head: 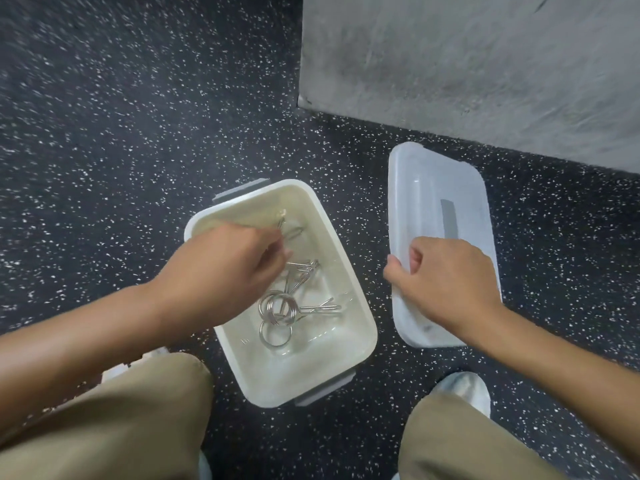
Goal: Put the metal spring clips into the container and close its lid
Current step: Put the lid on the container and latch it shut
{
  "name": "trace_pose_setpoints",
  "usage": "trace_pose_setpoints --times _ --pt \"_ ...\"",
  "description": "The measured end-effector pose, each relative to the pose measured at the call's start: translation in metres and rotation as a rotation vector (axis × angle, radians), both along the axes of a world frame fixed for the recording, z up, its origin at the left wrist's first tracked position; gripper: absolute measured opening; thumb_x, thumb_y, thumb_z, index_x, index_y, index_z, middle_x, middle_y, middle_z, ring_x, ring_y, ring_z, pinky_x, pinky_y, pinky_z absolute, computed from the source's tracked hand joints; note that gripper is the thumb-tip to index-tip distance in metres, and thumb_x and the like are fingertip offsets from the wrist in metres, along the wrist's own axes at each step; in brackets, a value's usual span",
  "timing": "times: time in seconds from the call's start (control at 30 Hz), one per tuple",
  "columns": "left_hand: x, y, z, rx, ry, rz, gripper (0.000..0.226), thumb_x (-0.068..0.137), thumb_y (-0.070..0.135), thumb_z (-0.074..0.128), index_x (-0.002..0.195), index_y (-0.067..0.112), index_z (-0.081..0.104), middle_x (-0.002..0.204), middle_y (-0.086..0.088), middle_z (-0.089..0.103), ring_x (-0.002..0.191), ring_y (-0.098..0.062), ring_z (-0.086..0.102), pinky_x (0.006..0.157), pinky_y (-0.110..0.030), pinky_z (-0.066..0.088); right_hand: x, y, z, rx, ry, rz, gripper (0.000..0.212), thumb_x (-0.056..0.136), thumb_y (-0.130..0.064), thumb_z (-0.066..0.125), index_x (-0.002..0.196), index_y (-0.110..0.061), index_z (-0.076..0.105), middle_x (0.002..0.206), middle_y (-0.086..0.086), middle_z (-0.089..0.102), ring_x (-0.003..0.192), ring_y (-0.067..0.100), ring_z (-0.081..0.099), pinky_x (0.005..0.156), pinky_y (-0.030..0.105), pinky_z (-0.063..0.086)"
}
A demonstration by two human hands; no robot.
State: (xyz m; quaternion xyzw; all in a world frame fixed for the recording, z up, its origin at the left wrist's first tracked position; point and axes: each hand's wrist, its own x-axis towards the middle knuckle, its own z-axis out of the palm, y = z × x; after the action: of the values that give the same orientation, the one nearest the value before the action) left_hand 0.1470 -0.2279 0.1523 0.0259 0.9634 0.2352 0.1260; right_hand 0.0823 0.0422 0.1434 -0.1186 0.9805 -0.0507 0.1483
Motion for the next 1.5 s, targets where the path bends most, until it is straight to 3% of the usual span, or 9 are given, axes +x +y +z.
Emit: trace_pose_setpoints --times 0.2,0.33,0.53,0.6,0.7,0.97,1.07,1.3,1.5 --pt "-0.002 -0.031 -0.001 -0.037 0.006 0.087 0.029 0.097 0.043 0.047 0.076 0.024 0.054 0.058 0.008 0.057 0.056 -0.018 0.055 0.053 -0.035 0.048 0.036 -0.057 0.038 0.053 -0.052 0.253 0.05 0.086 -0.061 0.043 0.058 -0.02 0.036 0.049 -0.004 0.044 0.053 0.023 0.049 0.052 0.031 0.039" --pt "-0.013 -0.046 0.0 -0.035 0.002 0.167 0.027 0.096 0.046 0.047 0.081 0.026 0.056 0.064 0.011 0.059 0.06 -0.019 0.057 0.054 -0.033 0.042 0.061 -0.09 0.034 -0.002 -0.038 0.422 0.051 0.076 -0.052 0.061 0.054 -0.02 0.028 0.048 -0.009 0.003 0.037 0.022 0.022 0.045 0.021 0.003" --pt "-0.021 -0.061 -0.005 -0.051 0.011 0.199 0.022 0.096 0.046 0.046 0.087 0.028 0.057 0.071 0.009 0.064 0.066 -0.022 0.059 0.06 -0.036 0.049 0.082 -0.122 0.014 -0.091 -0.194 0.459 0.072 0.056 -0.039 0.084 0.048 -0.019 0.015 0.052 -0.008 -0.008 0.034 0.021 0.014 0.049 0.019 -0.004" --pt "-0.024 -0.063 -0.007 -0.054 0.018 0.194 0.021 0.095 0.045 0.047 0.091 0.027 0.058 0.077 0.01 0.065 0.07 -0.023 0.06 0.063 -0.037 0.05 0.084 -0.131 0.012 -0.078 -0.196 0.501 0.079 0.061 -0.038 0.081 0.052 -0.02 0.005 0.049 -0.008 -0.004 0.035 0.018 0.01 0.049 0.021 -0.003" --pt "-0.028 -0.064 -0.012 -0.055 0.061 0.162 0.02 0.094 0.042 0.049 0.094 0.024 0.057 0.086 0.006 0.062 0.079 -0.023 0.059 0.069 -0.04 0.051 0.088 -0.14 0.0 -0.078 -0.196 0.582 0.062 0.084 -0.038 0.065 0.054 -0.019 0.015 0.048 -0.004 0.014 0.042 0.021 0.02 0.046 0.026 0.005" --pt "-0.035 -0.062 -0.031 -0.117 0.07 0.09 0.033 0.094 0.037 0.054 0.12 0.017 0.056 0.114 -0.009 0.055 0.1 -0.031 0.053 0.084 -0.047 0.049 0.084 -0.151 -0.013 -0.197 -0.245 0.604 0.047 0.103 -0.044 0.046 0.068 -0.014 0.036 0.068 0.007 0.056 0.063 0.03 0.04 0.047 0.031 0.014" --pt "-0.035 -0.064 -0.038 -0.142 0.046 0.071 0.034 0.094 0.036 0.056 0.123 0.018 0.057 0.117 -0.009 0.055 0.105 -0.033 0.052 0.085 -0.048 0.049 0.082 -0.145 -0.015 -0.234 -0.324 0.595 0.04 0.104 -0.048 0.041 0.081 -0.015 0.042 0.06 0.002 0.04 0.063 0.03 0.045 0.053 0.034 0.029" --pt "-0.031 -0.073 -0.043 -0.094 0.037 0.055 0.033 0.092 0.024 0.065 0.124 0.02 0.055 0.119 -0.007 0.053 0.108 -0.031 0.053 0.084 -0.048 0.05 0.034 -0.071 0.0 -0.405 -0.204 0.12 0.021 0.096 -0.046 0.058 0.107 -0.027 0.057 0.087 -0.01 0.066 0.08 0.016 0.062 0.075 0.04 0.052" --pt "-0.016 -0.085 -0.046 -0.083 0.053 0.071 0.031 0.096 0.021 0.06 0.127 0.023 0.054 0.121 -0.007 0.05 0.106 -0.03 0.052 0.083 -0.044 0.048 0.041 -0.015 -0.007 -0.334 -0.155 0.122 0.058 0.087 -0.054 0.065 0.133 -0.024 0.046 0.126 -0.008 0.053 0.113 0.013 0.05 0.095 0.037 0.047"
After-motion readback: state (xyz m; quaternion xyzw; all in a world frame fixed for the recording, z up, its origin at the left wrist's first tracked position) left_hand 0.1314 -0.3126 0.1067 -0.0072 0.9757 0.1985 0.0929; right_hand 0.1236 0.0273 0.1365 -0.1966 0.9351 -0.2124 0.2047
